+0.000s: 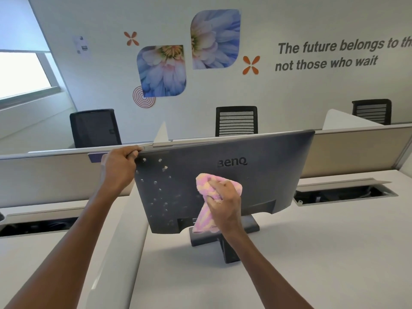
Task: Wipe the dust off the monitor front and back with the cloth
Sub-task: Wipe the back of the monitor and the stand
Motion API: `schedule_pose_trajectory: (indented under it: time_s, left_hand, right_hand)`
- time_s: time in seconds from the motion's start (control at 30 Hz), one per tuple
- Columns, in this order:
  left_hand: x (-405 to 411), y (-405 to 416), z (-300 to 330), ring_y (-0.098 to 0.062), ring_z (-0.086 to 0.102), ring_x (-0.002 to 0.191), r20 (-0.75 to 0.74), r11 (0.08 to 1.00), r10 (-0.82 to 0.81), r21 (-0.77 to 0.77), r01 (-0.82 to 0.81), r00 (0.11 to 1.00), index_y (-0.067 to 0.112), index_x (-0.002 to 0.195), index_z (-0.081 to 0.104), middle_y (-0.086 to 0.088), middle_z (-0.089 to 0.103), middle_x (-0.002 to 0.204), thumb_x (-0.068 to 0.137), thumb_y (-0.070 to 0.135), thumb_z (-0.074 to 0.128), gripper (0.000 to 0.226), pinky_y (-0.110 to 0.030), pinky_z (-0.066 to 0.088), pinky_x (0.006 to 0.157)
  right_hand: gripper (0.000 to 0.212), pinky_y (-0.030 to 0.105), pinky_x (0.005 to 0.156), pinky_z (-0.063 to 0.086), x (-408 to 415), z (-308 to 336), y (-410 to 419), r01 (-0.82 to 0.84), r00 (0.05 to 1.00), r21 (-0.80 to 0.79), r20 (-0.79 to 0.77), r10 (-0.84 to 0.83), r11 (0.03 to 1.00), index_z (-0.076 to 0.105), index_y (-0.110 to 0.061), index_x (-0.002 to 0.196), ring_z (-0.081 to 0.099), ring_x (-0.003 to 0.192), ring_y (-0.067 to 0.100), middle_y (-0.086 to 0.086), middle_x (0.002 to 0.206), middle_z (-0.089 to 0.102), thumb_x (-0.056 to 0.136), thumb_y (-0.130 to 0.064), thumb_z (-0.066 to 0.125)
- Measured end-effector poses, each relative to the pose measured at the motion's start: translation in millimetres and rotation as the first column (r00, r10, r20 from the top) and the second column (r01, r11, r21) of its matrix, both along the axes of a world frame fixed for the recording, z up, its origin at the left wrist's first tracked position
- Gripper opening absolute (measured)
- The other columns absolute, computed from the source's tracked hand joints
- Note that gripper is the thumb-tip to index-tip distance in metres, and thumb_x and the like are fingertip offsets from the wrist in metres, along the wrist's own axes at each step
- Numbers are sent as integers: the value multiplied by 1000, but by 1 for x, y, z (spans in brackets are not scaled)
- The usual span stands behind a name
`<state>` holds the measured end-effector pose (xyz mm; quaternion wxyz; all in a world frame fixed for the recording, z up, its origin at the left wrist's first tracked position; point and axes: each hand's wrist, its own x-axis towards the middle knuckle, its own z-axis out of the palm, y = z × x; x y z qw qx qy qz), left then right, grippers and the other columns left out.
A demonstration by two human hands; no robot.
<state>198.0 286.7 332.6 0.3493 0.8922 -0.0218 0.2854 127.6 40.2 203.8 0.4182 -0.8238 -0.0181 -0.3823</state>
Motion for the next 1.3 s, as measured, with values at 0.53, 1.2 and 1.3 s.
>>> schedule_pose_trajectory:
  time_s: [0.53, 1.2, 1.3]
  left_hand:
    - [-2, 1, 1, -13, 57, 90, 6, 1000, -14, -24, 14, 1000, 19, 111, 75, -3, 73, 109, 100, 20, 54, 24, -23, 43, 86]
    - [-7, -5, 3, -2, 54, 68, -24, 996, -20, -87, 18, 1000, 18, 113, 74, 0, 70, 105, 101, 19, 52, 25, 6, 31, 54]
    - [-5, -4, 0, -5, 55, 73, -24, 997, -20, -81, 18, 1000, 18, 115, 74, -1, 71, 110, 102, 20, 51, 26, 3, 32, 54]
  right_hand:
    - [35, 29, 72, 55, -7, -27, 21, -59, 996, -187, -72, 46, 981, 72, -14, 108, 57, 85, 16, 1, 101, 62, 74, -5, 70]
    - [40, 23, 73, 54, -2, -13, 62, 71, 996, -96, -41, -75, 993, 63, -11, 117, 60, 91, 17, 4, 108, 62, 80, -11, 76]
    - [38, 21, 61, 54, 1, -2, 76, 27, 999, -192, -27, -33, 981, 65, -14, 109, 59, 79, 16, 2, 101, 60, 74, -7, 78]
